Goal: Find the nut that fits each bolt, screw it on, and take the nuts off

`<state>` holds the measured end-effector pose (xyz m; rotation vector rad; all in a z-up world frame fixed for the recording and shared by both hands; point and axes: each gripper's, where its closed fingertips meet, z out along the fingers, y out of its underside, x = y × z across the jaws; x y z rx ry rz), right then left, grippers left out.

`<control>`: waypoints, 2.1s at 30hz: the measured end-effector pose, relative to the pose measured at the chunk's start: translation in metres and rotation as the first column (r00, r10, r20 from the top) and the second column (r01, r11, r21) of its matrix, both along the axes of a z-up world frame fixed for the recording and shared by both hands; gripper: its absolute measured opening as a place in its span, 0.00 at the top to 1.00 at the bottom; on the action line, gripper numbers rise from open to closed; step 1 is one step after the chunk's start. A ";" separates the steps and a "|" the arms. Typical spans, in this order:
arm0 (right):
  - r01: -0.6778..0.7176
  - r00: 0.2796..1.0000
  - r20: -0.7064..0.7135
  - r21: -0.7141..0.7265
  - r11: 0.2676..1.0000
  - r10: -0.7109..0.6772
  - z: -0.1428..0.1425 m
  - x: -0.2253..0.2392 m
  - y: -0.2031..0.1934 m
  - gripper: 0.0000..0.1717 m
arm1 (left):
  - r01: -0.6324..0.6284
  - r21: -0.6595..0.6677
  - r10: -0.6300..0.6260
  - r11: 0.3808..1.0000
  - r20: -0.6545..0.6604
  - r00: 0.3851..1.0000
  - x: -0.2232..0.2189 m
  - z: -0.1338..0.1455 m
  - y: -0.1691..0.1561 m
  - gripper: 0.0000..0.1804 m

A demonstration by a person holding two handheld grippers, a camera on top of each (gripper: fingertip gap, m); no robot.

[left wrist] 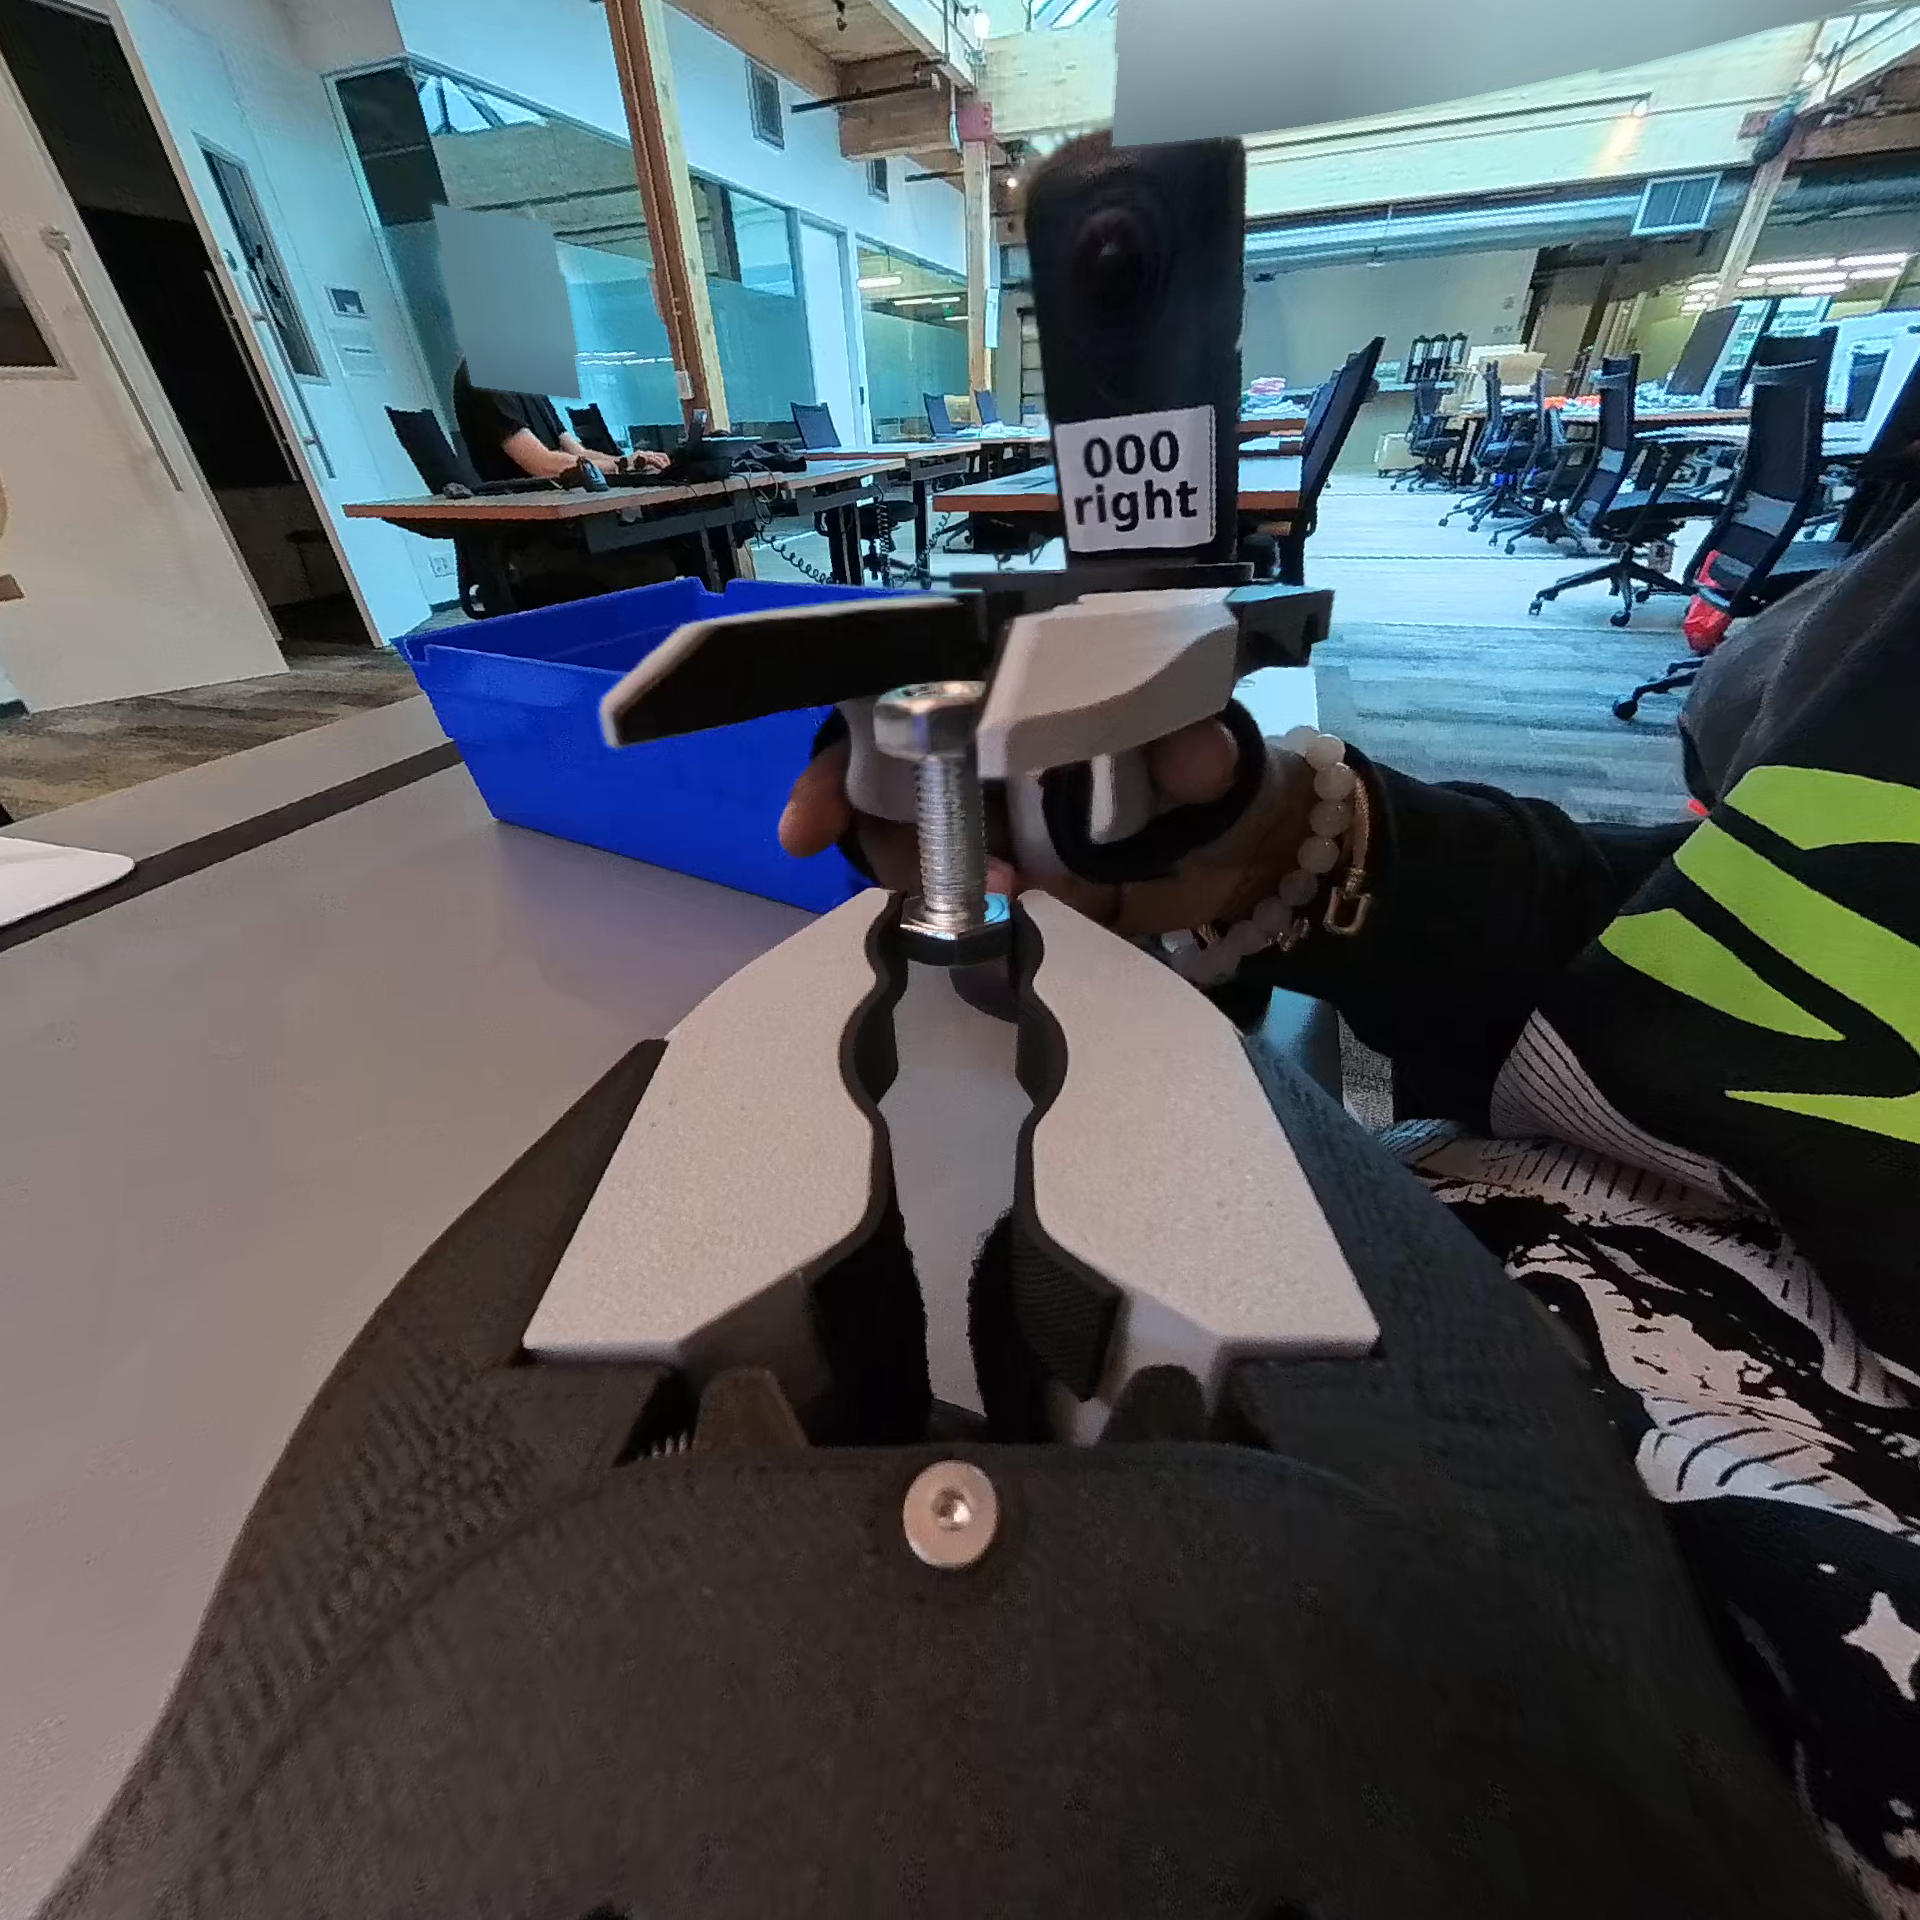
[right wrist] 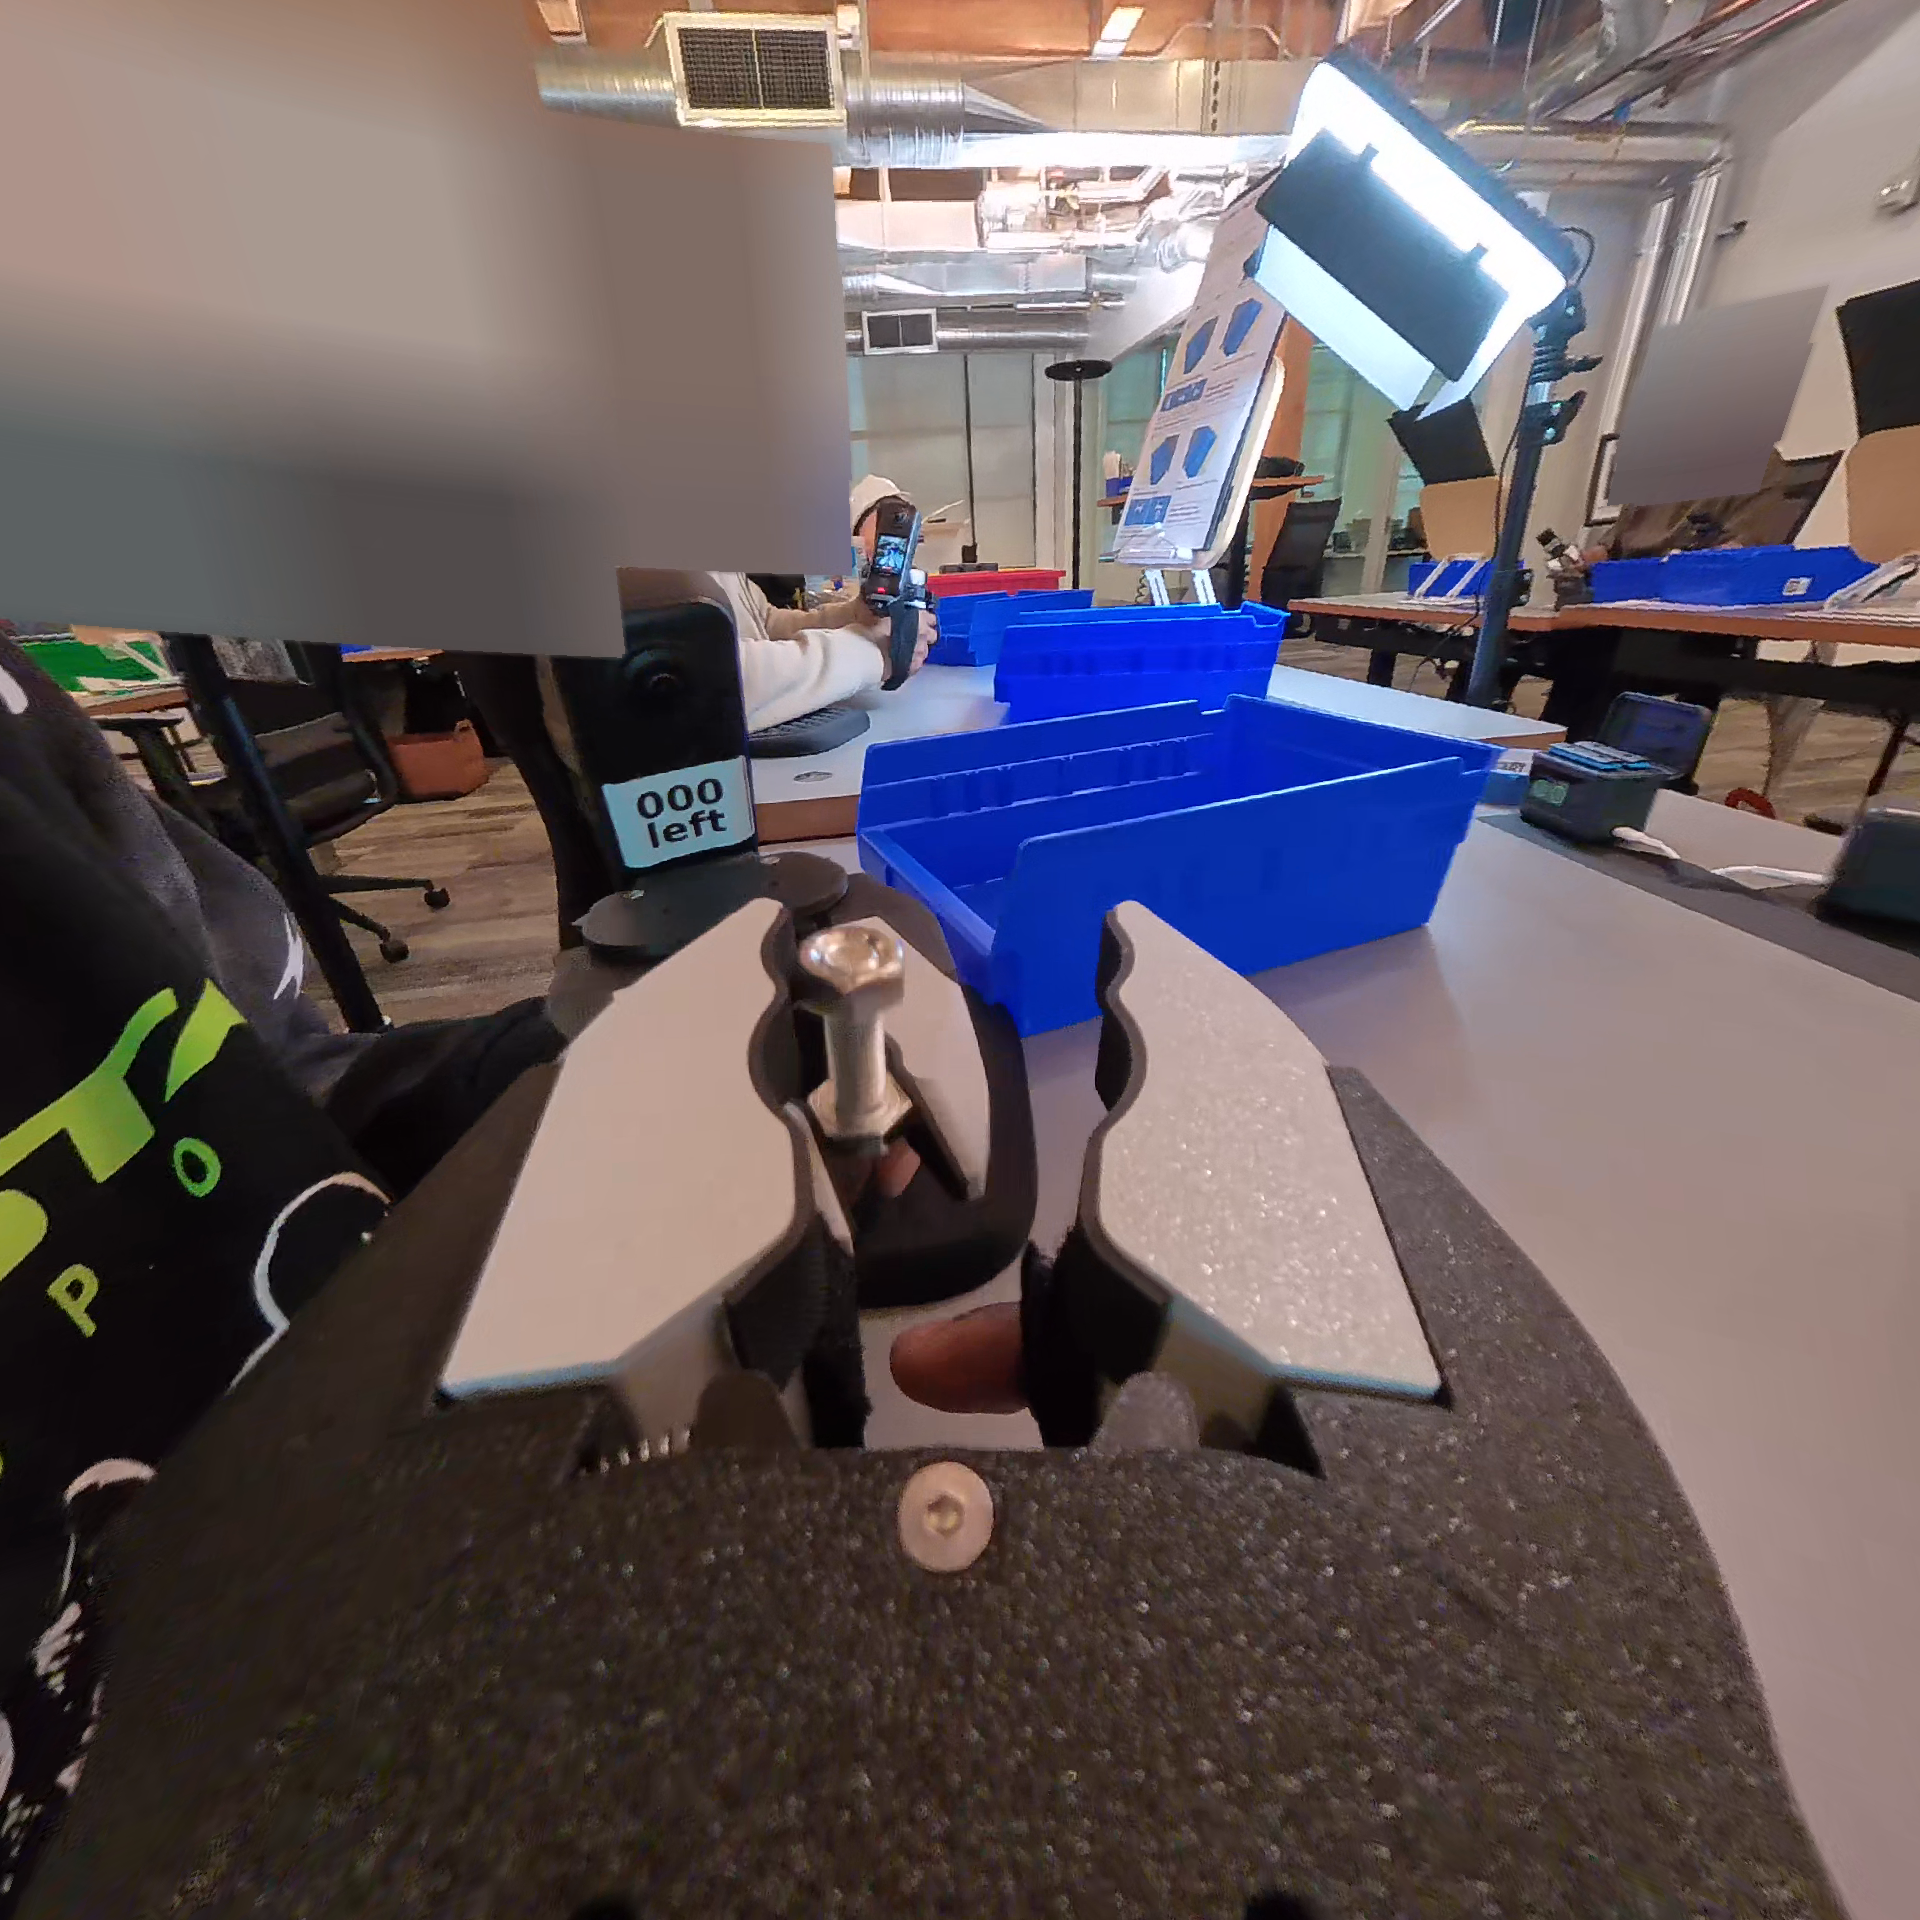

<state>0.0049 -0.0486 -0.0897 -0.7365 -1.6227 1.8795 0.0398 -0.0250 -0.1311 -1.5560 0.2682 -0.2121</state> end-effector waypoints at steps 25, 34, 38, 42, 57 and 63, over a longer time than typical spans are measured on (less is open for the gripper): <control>-0.038 0.999 0.004 0.011 0.999 0.038 0.003 -0.002 -0.012 0.69 | -0.002 0.000 0.002 1.000 0.001 1.000 0.000 0.000 0.000 0.90; -0.005 1.000 0.000 0.007 1.000 0.005 0.001 0.012 0.018 0.73 | -0.002 0.009 0.001 1.000 0.028 1.000 -0.003 0.002 -0.001 0.90; 0.153 0.988 0.004 -0.013 0.988 -0.153 -0.002 0.013 0.061 0.95 | 0.007 0.011 -0.007 1.000 0.025 1.000 -0.002 0.002 -0.002 0.90; 0.094 0.995 -0.028 -0.047 0.994 -0.096 0.008 0.020 0.052 0.90 | 0.004 0.009 -0.005 1.000 0.026 1.000 -0.002 0.002 -0.001 0.90; -0.014 1.000 0.023 0.062 0.998 0.013 0.003 0.004 -0.008 0.77 | -0.002 0.003 0.002 1.000 0.006 1.000 -0.001 0.000 -0.001 0.90; 0.006 1.000 0.013 0.048 0.999 -0.007 0.002 0.015 0.014 0.77 | -0.003 0.009 0.003 1.000 0.025 1.000 -0.003 0.002 -0.001 0.90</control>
